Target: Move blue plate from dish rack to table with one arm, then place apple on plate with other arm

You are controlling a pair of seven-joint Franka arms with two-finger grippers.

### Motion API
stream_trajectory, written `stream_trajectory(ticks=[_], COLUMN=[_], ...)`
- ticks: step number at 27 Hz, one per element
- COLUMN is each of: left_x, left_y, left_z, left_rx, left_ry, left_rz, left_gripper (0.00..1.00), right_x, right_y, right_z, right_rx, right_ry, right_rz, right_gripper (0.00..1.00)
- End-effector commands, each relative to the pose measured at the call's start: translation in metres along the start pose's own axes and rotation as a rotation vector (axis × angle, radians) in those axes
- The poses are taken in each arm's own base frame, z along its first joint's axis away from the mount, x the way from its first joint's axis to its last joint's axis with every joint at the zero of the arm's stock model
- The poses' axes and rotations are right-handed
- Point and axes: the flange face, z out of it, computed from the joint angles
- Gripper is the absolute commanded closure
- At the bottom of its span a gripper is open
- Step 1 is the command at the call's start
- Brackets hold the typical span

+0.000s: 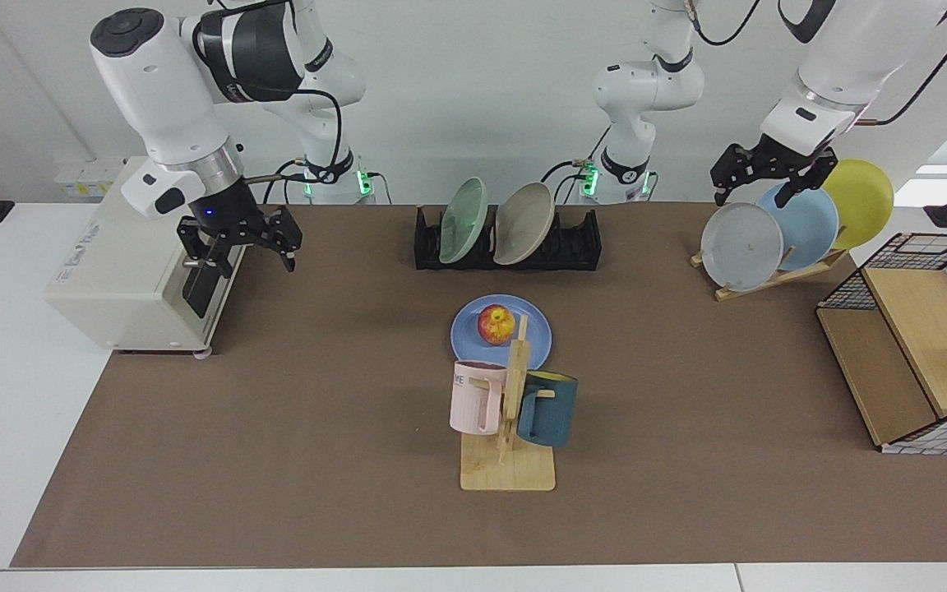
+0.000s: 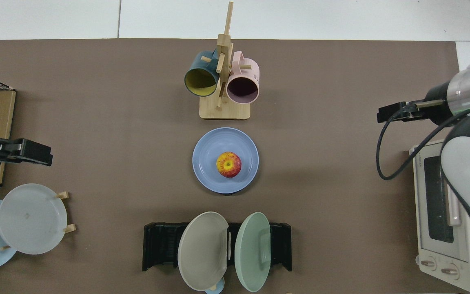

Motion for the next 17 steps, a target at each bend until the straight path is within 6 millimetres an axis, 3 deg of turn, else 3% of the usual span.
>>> stream_trajectory(ticks=[1,5,11,17], left_x=[-0.003,-0.003,-0.003,-0.003], left_y=[-0.002,-0.003,-0.004,0.005], left_z=[-0.004,-0.005,-0.007,-0.010], left_rx=[0.021,0.020,0.017,0.014], left_ry=[0.014,0.015,0.022,0.028], left_rz=[0.012,0.006,0.001,0.014], left_gripper=[0.00,0.00,0.00,0.00], right_x=[-0.034,-0.044,-0.032,-0.032], right_y=[0.007,0.007,0.007,0.011], right_z=[0.011,0.013,0.007,0.007], right_rx=[0.008,0.008,0.002,-0.005], right_ry=[-0.010,-0.020,0.003,-0.002], right_rz=[-0.009,-0.018,0.010,0.070], right_gripper=[0.00,0.00,0.00,0.00])
